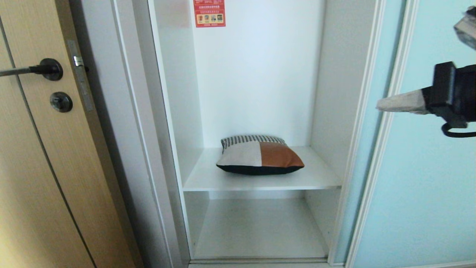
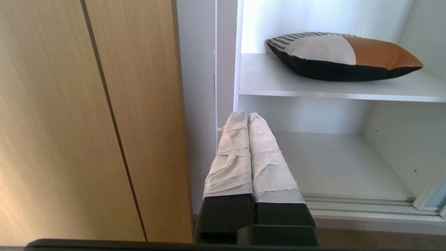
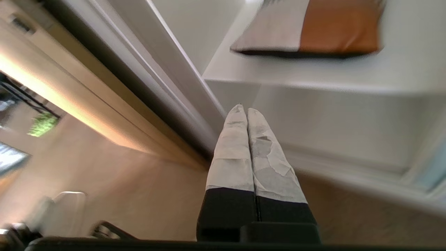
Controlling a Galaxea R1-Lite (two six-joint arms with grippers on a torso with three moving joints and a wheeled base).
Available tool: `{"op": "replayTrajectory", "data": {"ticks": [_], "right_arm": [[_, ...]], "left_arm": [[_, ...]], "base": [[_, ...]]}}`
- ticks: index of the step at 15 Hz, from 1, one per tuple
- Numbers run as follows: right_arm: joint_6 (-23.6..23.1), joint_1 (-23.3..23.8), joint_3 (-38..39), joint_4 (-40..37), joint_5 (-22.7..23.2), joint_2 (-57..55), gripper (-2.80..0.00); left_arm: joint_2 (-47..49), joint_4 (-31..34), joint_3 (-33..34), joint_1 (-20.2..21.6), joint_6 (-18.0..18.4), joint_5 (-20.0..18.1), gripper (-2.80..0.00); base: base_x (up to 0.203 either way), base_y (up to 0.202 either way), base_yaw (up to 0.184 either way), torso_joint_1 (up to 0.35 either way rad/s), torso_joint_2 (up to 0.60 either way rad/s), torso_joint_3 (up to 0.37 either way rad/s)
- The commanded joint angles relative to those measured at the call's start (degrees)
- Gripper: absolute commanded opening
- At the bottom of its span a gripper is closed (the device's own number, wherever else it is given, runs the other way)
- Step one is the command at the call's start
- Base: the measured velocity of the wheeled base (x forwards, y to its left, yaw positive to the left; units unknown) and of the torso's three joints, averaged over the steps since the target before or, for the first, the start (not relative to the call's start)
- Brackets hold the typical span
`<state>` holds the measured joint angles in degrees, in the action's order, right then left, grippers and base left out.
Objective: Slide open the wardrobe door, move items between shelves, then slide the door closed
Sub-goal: Place the pillow on the lower shelf
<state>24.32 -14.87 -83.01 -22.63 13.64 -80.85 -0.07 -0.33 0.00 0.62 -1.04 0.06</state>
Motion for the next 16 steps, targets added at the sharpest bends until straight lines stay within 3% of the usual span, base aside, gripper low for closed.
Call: {"op": "replayTrajectory", "data": {"ticks": [1, 7, 13, 16], "right_arm": [[4.0, -0.9, -4.6, 0.0, 0.1, -12.8, -2.8], [8.5, -0.5, -10.2, 6.0, 0.4, -31.2, -2.8], [8.5, 1.5, -12.5, 15.1, 2.9, -41.4, -2.8], [7.0, 2.0, -15.5, 16.0, 3.2, -45.5, -2.8]], "left_arm": [[0.0, 0.0, 0.1, 0.1, -0.1, 0.0, -2.8], [0.0, 0.0, 0.1, 0.0, 0.0, 0.0, -2.8], [0.0, 0.0, 0.1, 0.0, 0.0, 0.0, -2.8], [0.0, 0.0, 0.1, 0.0, -0.1, 0.0, -2.8]], "base": [[0.0, 0.0, 0.0, 0.0, 0.0, 0.0], [0.0, 0.0, 0.0, 0.0, 0.0, 0.0], [0.0, 0.0, 0.0, 0.0, 0.0, 0.0], [0.0, 0.0, 0.0, 0.0, 0.0, 0.0]]}}
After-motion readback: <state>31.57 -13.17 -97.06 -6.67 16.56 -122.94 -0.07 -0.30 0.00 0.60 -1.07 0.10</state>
